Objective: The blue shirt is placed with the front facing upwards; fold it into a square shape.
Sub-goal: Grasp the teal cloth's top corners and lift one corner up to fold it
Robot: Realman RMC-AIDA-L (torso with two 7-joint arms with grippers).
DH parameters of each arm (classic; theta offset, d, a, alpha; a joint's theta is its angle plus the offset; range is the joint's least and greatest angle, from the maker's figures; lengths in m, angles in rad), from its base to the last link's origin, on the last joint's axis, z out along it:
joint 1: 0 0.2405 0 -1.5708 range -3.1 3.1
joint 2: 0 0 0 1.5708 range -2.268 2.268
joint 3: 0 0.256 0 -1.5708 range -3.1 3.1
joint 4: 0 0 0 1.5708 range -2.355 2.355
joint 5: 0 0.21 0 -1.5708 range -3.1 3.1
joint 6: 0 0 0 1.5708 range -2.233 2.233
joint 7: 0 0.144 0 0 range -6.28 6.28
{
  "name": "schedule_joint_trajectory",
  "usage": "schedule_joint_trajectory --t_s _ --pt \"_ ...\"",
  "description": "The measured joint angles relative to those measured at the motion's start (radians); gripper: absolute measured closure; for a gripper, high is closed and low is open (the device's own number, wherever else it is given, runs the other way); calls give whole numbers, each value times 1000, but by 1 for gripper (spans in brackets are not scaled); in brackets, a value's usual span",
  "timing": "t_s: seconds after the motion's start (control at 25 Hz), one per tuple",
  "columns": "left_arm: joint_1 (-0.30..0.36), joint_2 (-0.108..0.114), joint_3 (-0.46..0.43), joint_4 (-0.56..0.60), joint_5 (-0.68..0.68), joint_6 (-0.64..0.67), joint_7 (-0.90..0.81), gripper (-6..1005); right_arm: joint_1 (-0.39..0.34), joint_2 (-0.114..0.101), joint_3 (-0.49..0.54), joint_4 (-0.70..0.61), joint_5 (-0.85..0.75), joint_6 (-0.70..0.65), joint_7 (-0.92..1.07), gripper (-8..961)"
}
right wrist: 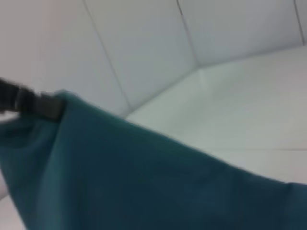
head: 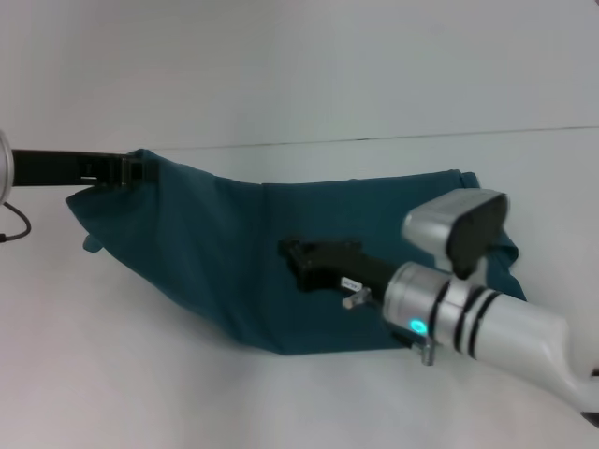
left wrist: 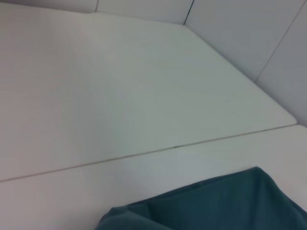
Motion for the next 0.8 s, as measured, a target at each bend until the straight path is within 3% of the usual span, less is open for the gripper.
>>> schedule_joint_trajectory --t_s 0.36,0.8 --pt "15 0 -2 24 -28 10 1 965 157 10 11 102 -87 187 -8 932" --pt "36 -1 0 63 -54 25 4 965 244 19 70 203 -241 281 -2 933"
